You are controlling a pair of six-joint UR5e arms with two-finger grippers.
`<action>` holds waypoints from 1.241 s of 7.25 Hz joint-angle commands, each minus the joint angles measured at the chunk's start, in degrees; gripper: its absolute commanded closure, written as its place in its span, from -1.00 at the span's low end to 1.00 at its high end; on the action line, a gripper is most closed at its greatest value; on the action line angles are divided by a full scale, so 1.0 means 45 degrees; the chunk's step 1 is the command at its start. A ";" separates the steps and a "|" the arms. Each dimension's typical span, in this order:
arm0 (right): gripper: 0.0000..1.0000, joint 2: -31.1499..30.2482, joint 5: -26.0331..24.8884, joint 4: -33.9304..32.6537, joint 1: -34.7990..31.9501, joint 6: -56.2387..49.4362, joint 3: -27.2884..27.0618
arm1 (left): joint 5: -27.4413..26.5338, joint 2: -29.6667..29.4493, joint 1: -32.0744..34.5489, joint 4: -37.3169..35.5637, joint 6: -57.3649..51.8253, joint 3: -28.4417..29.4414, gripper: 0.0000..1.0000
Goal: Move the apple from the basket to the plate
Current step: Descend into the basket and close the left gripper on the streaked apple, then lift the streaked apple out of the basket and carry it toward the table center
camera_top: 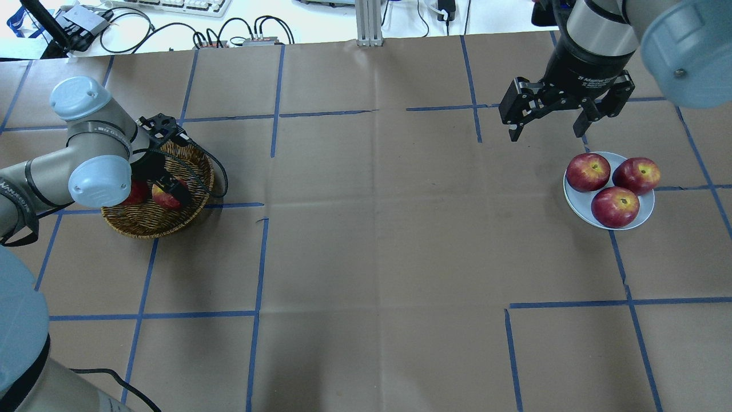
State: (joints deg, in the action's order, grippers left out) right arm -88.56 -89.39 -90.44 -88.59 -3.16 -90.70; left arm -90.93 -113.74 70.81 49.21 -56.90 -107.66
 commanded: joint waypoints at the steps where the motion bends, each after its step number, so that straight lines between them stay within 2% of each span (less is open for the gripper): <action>1: -1.00 -0.0007 0.0000 0.0000 0.0000 0.0000 0.0000 | -0.0008 -0.0136 -0.0031 -0.0018 0.0027 0.0095 -0.27; 3: -1.00 -0.0007 0.0000 0.0000 0.0000 0.0000 -0.0019 | -0.0008 -0.0058 -0.0031 -0.0018 0.0260 0.0174 -0.19; 5: -1.00 -0.0007 0.0000 0.0000 0.0000 0.0000 -0.0019 | -0.0028 0.0350 0.0123 0.0099 0.1679 0.0193 -0.19; 6: -1.00 -0.0007 0.0000 0.0000 0.0000 0.0000 -0.0039 | 0.0069 0.0778 0.0415 0.0331 0.3447 0.0155 -0.19; 7: -1.00 -0.0007 0.0000 0.0000 0.0000 0.0000 -0.0039 | 0.0147 0.1304 0.1462 0.0643 0.5824 0.0174 -0.19; 9: -1.00 0.0013 0.0000 0.0000 0.0000 -0.0039 -0.0039 | 0.0245 0.1466 0.3902 0.0646 1.1172 0.0407 -0.19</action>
State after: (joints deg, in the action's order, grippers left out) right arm -88.54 -89.38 -90.44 -88.60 -3.24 -90.87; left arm -90.17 -107.70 81.97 51.91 -21.34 -106.59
